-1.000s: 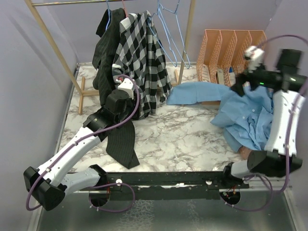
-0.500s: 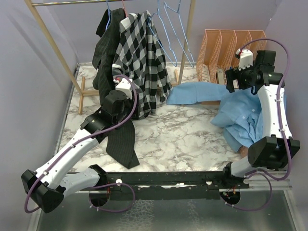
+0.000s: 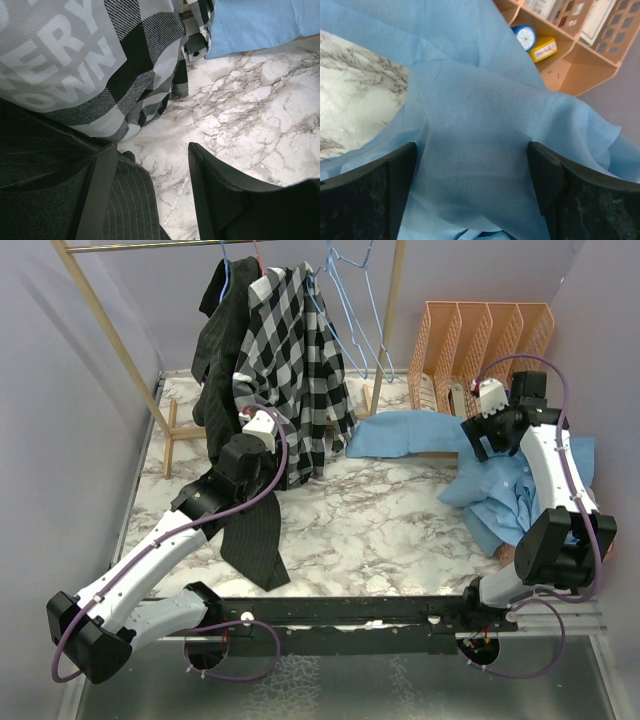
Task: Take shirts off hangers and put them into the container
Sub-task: Place the shirt in the bin.
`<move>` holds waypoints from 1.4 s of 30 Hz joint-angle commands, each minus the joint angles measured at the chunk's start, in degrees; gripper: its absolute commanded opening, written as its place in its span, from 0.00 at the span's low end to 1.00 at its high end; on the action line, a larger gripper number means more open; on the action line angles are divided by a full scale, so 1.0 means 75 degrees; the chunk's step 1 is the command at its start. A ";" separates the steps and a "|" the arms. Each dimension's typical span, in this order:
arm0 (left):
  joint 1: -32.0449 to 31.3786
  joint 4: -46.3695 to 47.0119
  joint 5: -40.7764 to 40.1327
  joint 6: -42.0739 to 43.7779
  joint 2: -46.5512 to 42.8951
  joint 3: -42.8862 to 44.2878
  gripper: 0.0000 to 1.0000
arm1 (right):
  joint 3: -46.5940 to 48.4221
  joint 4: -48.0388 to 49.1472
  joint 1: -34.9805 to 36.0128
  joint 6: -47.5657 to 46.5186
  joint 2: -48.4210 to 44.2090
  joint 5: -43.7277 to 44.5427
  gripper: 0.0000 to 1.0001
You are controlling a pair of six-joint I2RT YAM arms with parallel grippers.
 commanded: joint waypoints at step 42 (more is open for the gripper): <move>0.0016 0.0005 0.0421 0.0180 0.0761 0.1366 0.60 | -0.1250 0.0690 -0.4008 0.0479 -0.3750 -0.1179 0.01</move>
